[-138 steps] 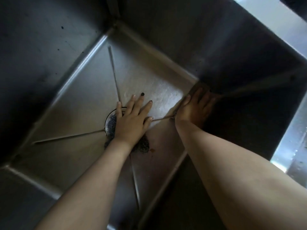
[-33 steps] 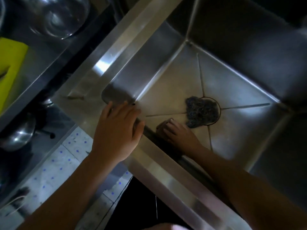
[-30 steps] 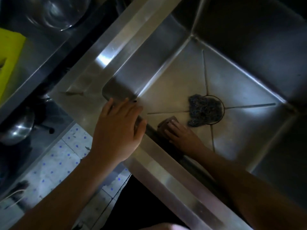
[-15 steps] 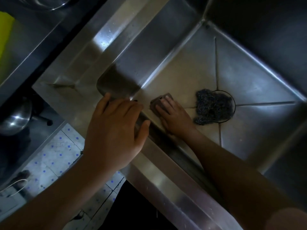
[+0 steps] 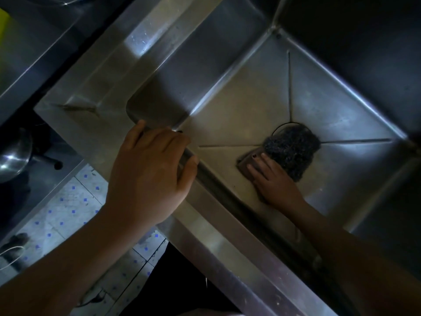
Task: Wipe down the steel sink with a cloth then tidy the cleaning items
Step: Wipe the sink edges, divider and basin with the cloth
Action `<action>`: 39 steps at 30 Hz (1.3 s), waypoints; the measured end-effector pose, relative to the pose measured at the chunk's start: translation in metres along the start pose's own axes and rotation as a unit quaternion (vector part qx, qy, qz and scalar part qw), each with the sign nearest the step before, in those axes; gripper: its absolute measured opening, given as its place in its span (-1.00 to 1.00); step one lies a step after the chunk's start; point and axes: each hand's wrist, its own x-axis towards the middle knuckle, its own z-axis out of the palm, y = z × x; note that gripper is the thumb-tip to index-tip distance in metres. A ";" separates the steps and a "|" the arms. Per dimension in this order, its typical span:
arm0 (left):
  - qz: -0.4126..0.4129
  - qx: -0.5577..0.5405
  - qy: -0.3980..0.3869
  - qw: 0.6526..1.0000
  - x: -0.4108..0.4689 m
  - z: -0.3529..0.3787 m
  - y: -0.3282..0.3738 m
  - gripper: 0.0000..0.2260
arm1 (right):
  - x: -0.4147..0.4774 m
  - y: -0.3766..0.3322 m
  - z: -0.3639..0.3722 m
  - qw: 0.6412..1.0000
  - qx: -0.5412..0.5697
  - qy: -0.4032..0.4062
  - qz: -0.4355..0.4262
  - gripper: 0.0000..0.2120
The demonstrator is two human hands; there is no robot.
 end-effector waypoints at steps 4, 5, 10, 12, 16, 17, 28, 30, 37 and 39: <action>-0.001 0.005 0.001 1.000 0.000 0.001 0.001 -0.67 | -0.003 0.008 0.003 1.000 0.001 0.016 -0.025 -0.65; -0.002 0.006 -0.004 1.000 0.000 0.001 0.001 -0.66 | 0.000 0.007 0.004 1.000 0.000 0.015 -0.019 -0.64; -0.004 0.013 -0.023 1.000 0.000 0.000 0.000 -0.62 | 0.048 -0.018 0.003 0.999 0.018 0.029 0.029 -0.62; -0.006 0.019 -0.028 0.999 0.000 0.000 0.000 -0.62 | 0.075 -0.031 0.001 0.998 0.026 0.011 0.047 -0.57; -0.002 0.019 -0.032 0.999 0.000 -0.001 0.000 -0.62 | 0.110 -0.045 -0.003 0.996 0.050 -0.032 0.067 -0.37; -0.003 0.019 -0.031 0.999 0.000 -0.001 0.000 -0.62 | 0.111 -0.045 -0.004 0.996 0.053 -0.027 0.066 -0.42; -0.019 0.001 -0.028 0.999 -0.001 -0.003 0.002 -0.62 | 0.007 -0.031 0.008 0.997 0.070 0.031 -0.011 -0.62; -0.019 -0.002 -0.030 0.999 -0.001 -0.003 0.001 -0.62 | 0.003 -0.029 0.007 0.997 0.075 0.027 -0.020 -0.62; -0.013 0.001 -0.038 0.999 -0.001 -0.002 -0.001 -0.61 | 0.069 -0.051 0.003 0.995 0.092 0.009 -0.046 -0.57; -0.014 -0.001 -0.033 0.999 -0.001 -0.001 -0.001 -0.62 | 0.102 -0.058 0.002 0.994 0.086 -0.003 -0.064 -0.57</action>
